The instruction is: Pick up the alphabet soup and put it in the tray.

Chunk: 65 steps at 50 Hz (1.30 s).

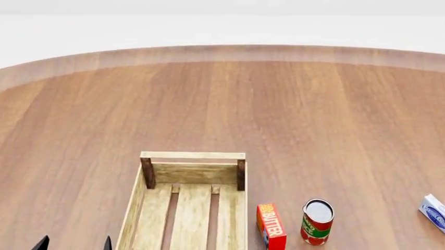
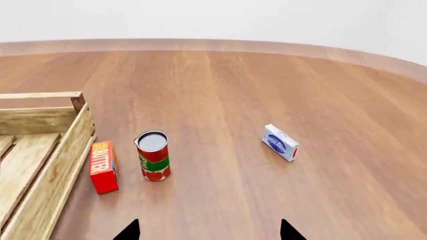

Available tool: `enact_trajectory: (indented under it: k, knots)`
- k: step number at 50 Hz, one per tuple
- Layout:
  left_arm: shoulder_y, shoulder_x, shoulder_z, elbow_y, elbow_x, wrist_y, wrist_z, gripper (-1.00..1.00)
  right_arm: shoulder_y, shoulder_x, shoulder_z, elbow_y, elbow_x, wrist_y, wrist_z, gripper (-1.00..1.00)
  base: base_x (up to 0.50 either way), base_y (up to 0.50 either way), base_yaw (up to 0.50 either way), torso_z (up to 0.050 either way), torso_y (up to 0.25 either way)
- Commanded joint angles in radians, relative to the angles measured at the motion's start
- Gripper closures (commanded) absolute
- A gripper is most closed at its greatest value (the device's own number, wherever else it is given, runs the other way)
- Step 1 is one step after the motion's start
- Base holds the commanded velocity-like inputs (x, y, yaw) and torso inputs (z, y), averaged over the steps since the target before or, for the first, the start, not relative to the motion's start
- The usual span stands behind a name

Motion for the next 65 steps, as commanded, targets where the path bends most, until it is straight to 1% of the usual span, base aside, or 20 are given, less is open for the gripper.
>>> enact_trajectory:
  k: [1, 22, 27, 44, 45, 57, 65]
  knots:
    - [-0.003, -0.004, 0.006, -0.002, -0.008, 0.0, -0.005, -1.0, -0.047, -0.008, 0.075, 0.029, 0.014, -0.041, -0.026, -1.0, 0.0, 0.0, 0.0, 0.0, 0.0]
    - [-0.006, -0.012, 0.017, -0.005, -0.021, -0.003, -0.016, -1.0, -0.13, -0.019, 0.213, 0.04, 0.061, -0.066, -0.059, -1.0, 0.0, 0.0, 0.0, 0.0, 0.0]
    - [-0.007, -0.014, 0.019, -0.006, -0.023, -0.003, -0.019, -1.0, -0.145, -0.029, 0.227, 0.066, 0.056, -0.084, -0.072, -1.0, 0.0, 0.0, 0.0, 0.0, 0.0]
    - [-0.009, -0.021, 0.027, -0.005, -0.033, -0.005, -0.026, -1.0, -0.146, -0.07, 0.217, 0.184, 0.021, -0.149, -0.103, -1.0, 0.0, 0.0, 0.0, 0.0, 0.0]
    - [-0.009, -0.021, 0.028, -0.005, -0.032, -0.004, -0.026, -1.0, -0.144, -0.077, 0.23, 0.186, 0.044, -0.146, -0.109, -1.0, 0.0, 0.0, 0.0, 0.0, 0.0]
    - [-0.009, -0.026, 0.034, -0.005, -0.036, -0.001, -0.031, -1.0, -0.14, -0.072, 0.227, 0.217, 0.026, -0.158, -0.11, -1.0, 0.0, 0.0, 0.0, 0.0, 0.0]
    - [-0.01, -0.029, 0.038, -0.006, -0.038, -0.001, -0.035, -1.0, -0.081, -0.054, 0.175, 0.282, -0.005, -0.157, -0.105, -1.0, 0.0, 0.0, 0.0, 0.0, 0.0]
